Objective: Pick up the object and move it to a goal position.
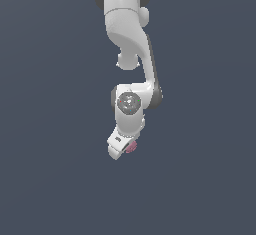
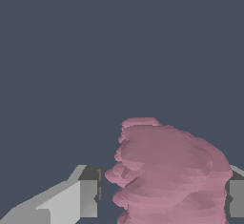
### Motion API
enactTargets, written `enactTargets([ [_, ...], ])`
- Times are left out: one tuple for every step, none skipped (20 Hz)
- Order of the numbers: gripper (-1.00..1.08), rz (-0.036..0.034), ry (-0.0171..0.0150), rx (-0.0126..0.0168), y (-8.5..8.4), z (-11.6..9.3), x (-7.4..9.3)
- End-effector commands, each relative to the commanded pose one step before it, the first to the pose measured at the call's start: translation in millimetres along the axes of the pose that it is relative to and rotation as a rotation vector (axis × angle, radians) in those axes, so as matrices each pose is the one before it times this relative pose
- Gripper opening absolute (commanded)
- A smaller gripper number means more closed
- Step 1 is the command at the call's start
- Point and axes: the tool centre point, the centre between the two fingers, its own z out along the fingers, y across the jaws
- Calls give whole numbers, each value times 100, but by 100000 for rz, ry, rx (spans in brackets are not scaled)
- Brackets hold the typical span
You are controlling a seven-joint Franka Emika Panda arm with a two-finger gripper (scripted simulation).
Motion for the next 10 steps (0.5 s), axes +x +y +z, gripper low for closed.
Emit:
enactTargets([
  [-100,28,48,-81,136,-425,-130],
  [-100,0,0,0,78,-293,-103],
  [-100,0,0,0,96,-362,-126],
  [-100,0,0,0,115,-432,-150],
  [-100,0,0,0,134,-504,-175],
  [-100,0,0,0,155,-579,-201],
  [-100,0,0,0,175,-655,-226],
  [-100,-63,-25,14,169,-709,-214],
  [-100,0,0,0,212,-794,-272],
  [-100,0,0,0,230,-857,-292],
])
